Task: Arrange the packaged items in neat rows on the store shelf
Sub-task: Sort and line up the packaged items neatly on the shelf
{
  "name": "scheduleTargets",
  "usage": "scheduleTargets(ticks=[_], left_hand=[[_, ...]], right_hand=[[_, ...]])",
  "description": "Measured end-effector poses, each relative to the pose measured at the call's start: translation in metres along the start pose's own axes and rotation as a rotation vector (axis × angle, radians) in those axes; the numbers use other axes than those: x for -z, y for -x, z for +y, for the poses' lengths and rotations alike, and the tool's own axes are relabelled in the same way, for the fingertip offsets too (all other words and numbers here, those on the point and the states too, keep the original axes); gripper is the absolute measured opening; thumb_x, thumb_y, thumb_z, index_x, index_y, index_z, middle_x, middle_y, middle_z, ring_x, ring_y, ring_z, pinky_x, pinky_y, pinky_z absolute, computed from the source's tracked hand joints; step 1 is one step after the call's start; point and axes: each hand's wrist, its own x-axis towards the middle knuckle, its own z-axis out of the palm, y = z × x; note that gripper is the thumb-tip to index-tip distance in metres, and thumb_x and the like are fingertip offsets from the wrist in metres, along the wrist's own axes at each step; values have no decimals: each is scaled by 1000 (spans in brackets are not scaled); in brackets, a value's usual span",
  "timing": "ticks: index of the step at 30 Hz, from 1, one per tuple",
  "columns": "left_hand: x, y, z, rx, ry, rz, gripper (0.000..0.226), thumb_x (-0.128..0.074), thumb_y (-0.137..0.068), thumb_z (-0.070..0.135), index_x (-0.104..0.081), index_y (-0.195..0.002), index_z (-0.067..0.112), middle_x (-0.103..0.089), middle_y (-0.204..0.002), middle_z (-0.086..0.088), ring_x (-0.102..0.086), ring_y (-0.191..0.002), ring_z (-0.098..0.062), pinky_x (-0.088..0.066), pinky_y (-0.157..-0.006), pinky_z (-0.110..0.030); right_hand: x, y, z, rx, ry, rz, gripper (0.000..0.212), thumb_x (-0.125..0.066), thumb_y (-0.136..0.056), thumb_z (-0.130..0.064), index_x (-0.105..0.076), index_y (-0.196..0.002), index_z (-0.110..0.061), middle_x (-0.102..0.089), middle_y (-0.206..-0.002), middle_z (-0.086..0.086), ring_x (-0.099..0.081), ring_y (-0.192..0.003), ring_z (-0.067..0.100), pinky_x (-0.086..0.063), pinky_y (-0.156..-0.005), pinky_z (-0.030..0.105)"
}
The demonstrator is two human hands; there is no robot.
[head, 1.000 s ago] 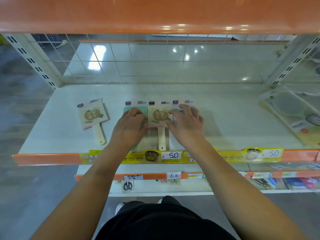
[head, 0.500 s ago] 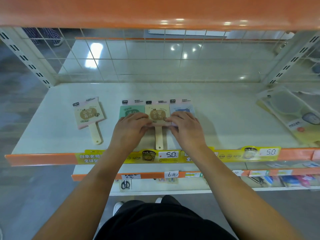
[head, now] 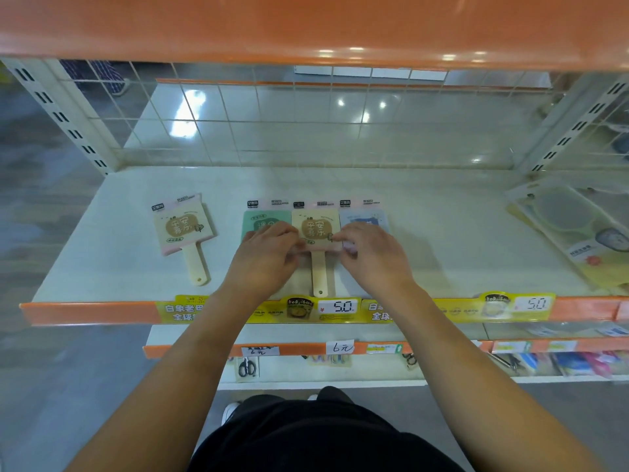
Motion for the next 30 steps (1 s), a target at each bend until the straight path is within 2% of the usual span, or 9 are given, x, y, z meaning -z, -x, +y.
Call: scheduleTargets(ticks=[4,6,14,18,22,25,30], left_hand=[[10,7,0,24,10,39,31,-61,-88,25,-63,-119,23,-53,-135,4,-48,-125,-23,-38,-96,-40],[17,12,-3,47,20,49,34,-61,-89,28,-61,-122,21,-51,-138,2,-47,-127,-24,-38,-97,-42],[42,39,-41,177,-33,81,43,-45,-86,41,-62,-119,18,-57,-129,-3,-58,-111,-30,-48,-87,-45],[51,58,-65,244,-63,78,37,-54,-91,38,-60,-124,21,-53,-134,-1,-55,-116,-27,-44,-90,-43],[63,76,-89,307,-84,122,35,-59,-89,34,-61,-120,17,-57,-129,-5,-58,-108,-33,-50,-83,-45],[72,87,-106,360,-97,158,34,-60,-89,31,-61,-119,15,-58,-124,-7,-59,-105,-34,-50,-81,-45],[87,96,-130,425,-112,187,38,-58,-90,33,-59,-123,16,-56,-127,-6,-56,-109,-33,-47,-84,-45]], right_hand=[[5,-3,-10,-39,-15,58,28,-57,-92,-25,-64,-119,-26,-58,-125,-7,-48,-122,18,-35,-97,32],[0,-6,-20,-29,-40,63,29,-58,-92,-27,-64,-120,-25,-57,-125,-5,-47,-121,21,-36,-98,33],[-20,-19,-71,31,-87,-59,33,-54,-95,-31,-58,-127,-26,-50,-132,-5,-45,-124,23,-41,-102,38],[-32,-28,-103,76,-104,-66,36,-54,-95,-32,-56,-130,-27,-49,-134,-6,-48,-124,20,-39,-102,36],[-49,-36,-136,126,-108,-108,41,-56,-94,-33,-54,-134,-26,-44,-139,-5,-44,-128,21,-40,-104,36],[-58,-41,-159,172,-72,-140,43,-55,-94,-36,-52,-135,-27,-43,-142,-5,-41,-130,21,-39,-105,39],[-69,-55,-190,217,-12,-148,46,-57,-92,-41,-51,-135,-27,-42,-141,-4,-41,-128,22,-43,-98,37]])
